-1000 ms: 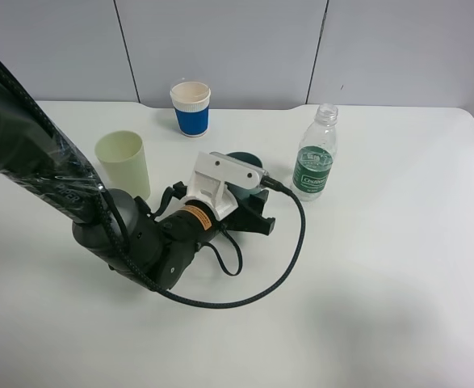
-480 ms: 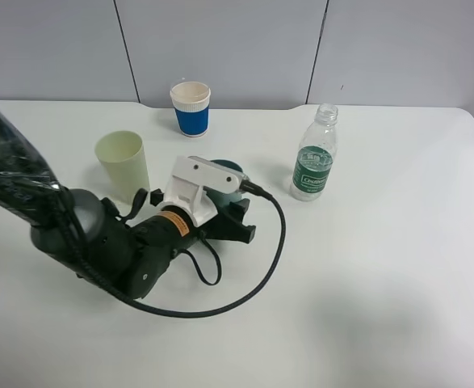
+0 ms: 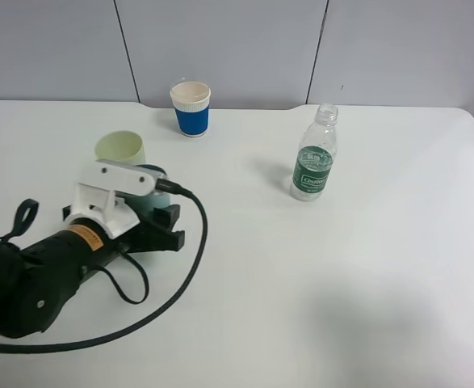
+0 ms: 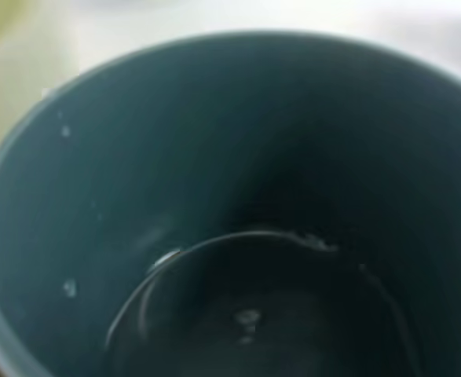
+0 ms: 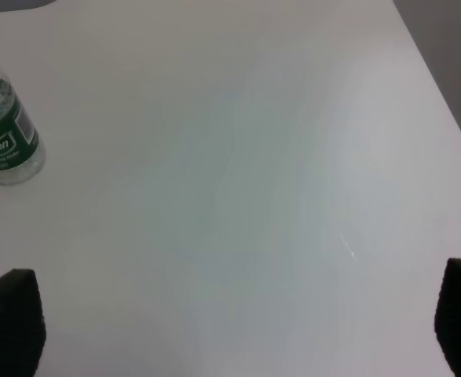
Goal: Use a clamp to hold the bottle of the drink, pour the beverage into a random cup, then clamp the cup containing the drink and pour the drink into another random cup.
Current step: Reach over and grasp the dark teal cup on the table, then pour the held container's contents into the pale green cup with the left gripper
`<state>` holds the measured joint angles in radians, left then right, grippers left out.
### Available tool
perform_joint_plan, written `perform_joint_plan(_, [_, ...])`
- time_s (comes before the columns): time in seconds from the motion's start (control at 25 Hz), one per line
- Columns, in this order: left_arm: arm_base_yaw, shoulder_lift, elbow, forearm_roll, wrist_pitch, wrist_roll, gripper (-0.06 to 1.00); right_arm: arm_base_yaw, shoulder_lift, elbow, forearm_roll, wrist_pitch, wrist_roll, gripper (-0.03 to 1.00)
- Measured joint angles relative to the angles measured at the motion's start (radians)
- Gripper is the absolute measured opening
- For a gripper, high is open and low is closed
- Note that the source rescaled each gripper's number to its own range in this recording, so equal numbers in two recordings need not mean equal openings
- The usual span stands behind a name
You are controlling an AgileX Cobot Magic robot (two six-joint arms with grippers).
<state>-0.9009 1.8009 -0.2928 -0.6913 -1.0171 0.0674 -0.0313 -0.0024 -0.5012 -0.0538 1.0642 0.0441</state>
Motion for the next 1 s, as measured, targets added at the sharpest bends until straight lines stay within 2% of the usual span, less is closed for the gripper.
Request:
perform_joint_plan(0.24, [0.000,-0.082,0.097,-0.168,-0.033,0.052,0.01,0.000,0.000,0.000,0.000,0.000,0.000,1.00])
perform_joint_plan(0.48, [0.000,-0.132,0.122,-0.290,-0.122,0.315,0.01,0.000,0.000,0.000,0.000,0.000,0.000,1.00])
perform_joint_plan(0.6, [0.000,-0.137,0.124,-0.311,-0.162,0.381,0.01,0.000,0.000,0.000,0.000,0.000,0.000,1.00])
perform_joint_plan(0.76, [0.000,-0.137,0.124,-0.314,-0.169,0.387,0.01,0.000,0.000,0.000,0.000,0.000,0.000,1.00])
perform_joint_plan(1.0, [0.016,-0.138,0.124,-0.302,-0.170,0.310,0.01,0.000,0.000,0.000,0.000,0.000,0.000,1.00])
